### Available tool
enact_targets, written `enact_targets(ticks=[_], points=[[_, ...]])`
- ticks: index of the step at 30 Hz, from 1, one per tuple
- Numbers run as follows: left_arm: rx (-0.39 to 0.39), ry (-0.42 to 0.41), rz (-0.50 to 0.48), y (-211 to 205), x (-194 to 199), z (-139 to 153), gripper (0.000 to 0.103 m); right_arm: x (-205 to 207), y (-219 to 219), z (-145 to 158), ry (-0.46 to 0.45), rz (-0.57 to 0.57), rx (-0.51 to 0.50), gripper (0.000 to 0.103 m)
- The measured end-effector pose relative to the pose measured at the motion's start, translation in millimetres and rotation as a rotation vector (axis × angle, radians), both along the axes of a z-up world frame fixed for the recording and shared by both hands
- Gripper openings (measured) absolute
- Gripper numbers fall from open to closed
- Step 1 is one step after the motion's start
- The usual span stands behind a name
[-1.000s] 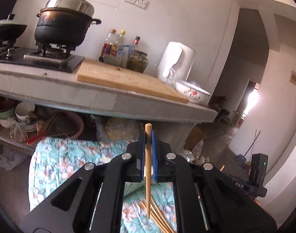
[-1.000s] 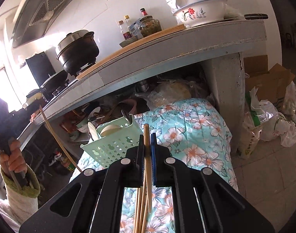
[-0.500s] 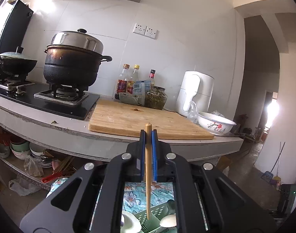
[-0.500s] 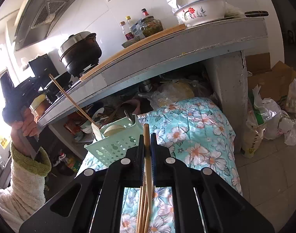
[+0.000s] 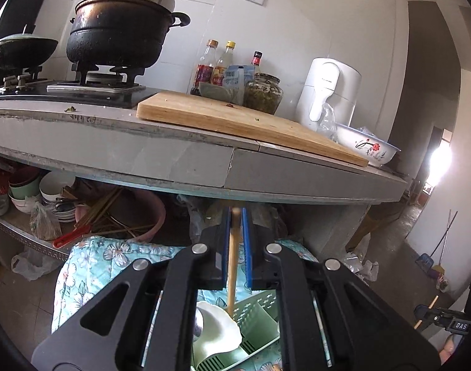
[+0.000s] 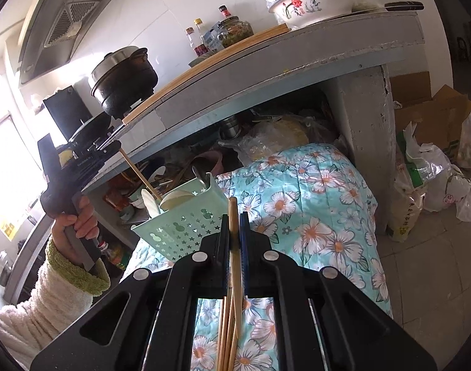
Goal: Organize utensils
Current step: 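Open the left tool to drop its chopstick into the holder while the right tool releases its chopstick there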
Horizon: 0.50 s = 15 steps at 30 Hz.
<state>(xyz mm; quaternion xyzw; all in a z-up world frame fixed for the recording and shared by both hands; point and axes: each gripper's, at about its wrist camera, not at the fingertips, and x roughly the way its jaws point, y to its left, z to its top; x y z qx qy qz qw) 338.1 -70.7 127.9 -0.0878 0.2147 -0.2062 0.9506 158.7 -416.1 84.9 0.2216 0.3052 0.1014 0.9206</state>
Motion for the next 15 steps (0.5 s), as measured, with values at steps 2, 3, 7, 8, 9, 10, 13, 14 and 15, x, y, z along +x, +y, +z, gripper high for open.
enact_targets(ticks=[2,3,7,8,9,10,13,14,15], points=[[-0.002,0.001,0.000,3,-3,-1,0.025,0,0,2,-0.003,-0.007,0.001,0.006],[-0.007,0.000,-0.003,5,-5,-1,0.027,1,0,3,-0.005,-0.009,0.001,0.006],[-0.028,-0.015,-0.007,14,-19,4,0.034,-2,4,10,-0.020,-0.023,-0.011,0.006],[-0.038,-0.019,-0.009,17,-24,6,0.035,-3,5,14,-0.027,-0.027,-0.013,0.006],[-0.049,-0.022,-0.012,22,-29,6,0.037,-4,6,17,-0.036,-0.031,-0.016,0.006],[-0.059,-0.024,-0.013,26,-34,7,0.038,-5,7,21,-0.046,-0.033,-0.020,0.006],[-0.078,-0.012,-0.014,39,-49,1,0.040,-8,11,41,-0.091,-0.035,-0.025,0.006],[-0.080,-0.005,-0.014,43,-54,-2,0.041,-8,11,48,-0.108,-0.034,-0.027,0.006],[-0.082,0.003,-0.015,46,-58,-5,0.042,-7,12,58,-0.132,-0.034,-0.031,0.006]])
